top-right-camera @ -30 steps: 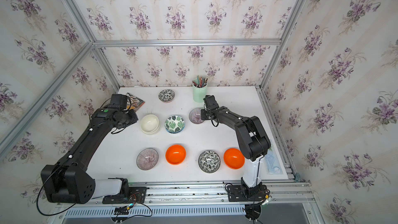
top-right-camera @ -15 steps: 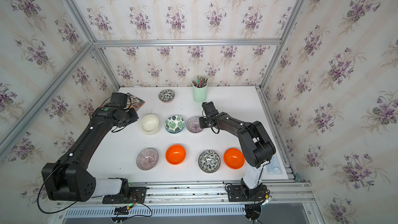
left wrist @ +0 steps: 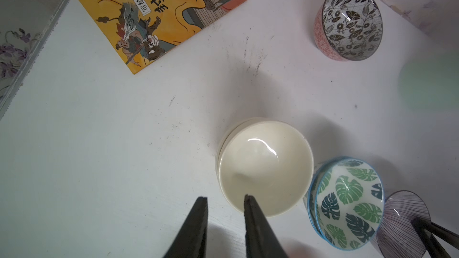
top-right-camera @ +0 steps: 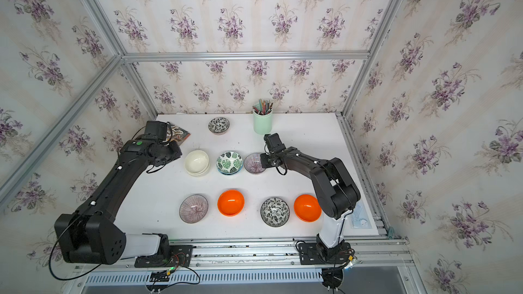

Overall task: Stack the bowls
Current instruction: Move the bowl to the center of the board, then pick up the bowl from the center of the board.

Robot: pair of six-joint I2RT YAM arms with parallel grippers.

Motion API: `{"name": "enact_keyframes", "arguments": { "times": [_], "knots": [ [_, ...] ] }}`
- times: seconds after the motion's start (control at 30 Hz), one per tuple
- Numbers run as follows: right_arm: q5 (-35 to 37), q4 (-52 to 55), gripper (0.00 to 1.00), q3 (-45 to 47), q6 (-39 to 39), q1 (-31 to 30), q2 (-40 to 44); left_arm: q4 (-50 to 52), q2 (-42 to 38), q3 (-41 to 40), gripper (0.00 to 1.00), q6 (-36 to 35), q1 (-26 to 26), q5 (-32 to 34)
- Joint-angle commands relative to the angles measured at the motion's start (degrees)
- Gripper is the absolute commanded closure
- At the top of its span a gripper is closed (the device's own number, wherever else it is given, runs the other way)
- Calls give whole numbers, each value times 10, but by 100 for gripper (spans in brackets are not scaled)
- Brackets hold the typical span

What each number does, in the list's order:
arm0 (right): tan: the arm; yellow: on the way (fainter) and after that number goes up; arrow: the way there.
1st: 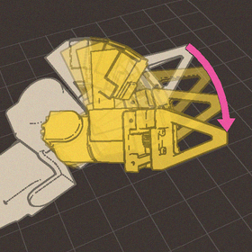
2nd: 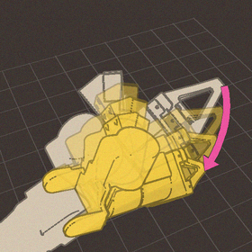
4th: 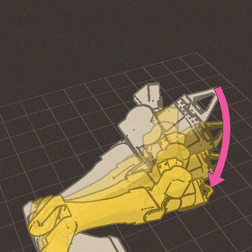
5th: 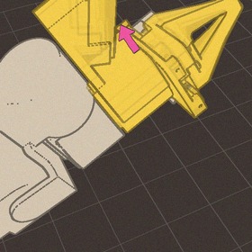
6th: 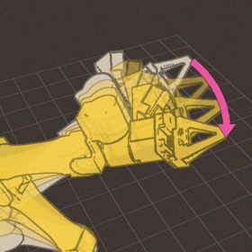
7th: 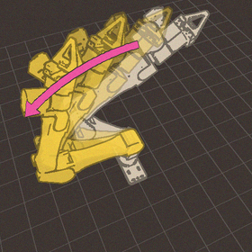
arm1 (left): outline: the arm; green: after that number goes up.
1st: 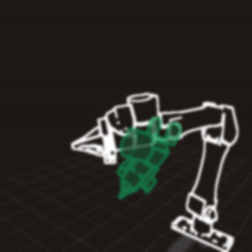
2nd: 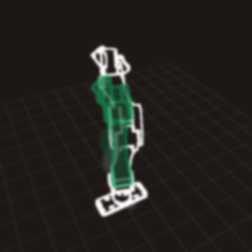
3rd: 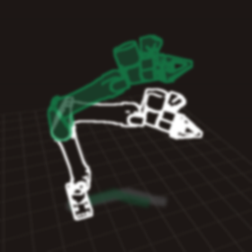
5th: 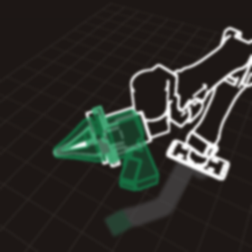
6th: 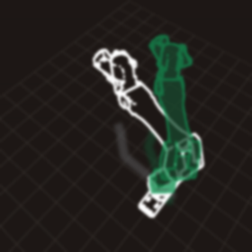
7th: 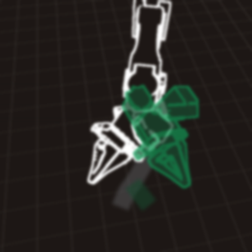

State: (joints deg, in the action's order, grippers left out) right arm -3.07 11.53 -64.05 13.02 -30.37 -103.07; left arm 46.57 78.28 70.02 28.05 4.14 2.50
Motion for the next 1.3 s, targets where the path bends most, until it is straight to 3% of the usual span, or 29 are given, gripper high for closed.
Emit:
{"name": "enact_keyframes", "arguments": {
  "times": [0.0,0.17,0.37,0.57,0.73,1.27],
  "knots": [
    [19,-6,69,-4,-6,0,22,1,-1,5,70,-2,0,1],
    [39,3,60,0,-11,0,75,3,-5,4,70,-3,0,4],
    [87,48,57,-37,-36,-132,104,7,-2,6,70,-2,0,18],
    [68,45,55,-93,-47,-296,48,6,1,0,69,2,0,27],
    [53,48,53,-141,-63,-369,-15,4,3,-5,69,4,0,29],
    [17,39,52,-191,-67,-386,-115,9,-3,-5,69,8,-2,39]
  ]
}}
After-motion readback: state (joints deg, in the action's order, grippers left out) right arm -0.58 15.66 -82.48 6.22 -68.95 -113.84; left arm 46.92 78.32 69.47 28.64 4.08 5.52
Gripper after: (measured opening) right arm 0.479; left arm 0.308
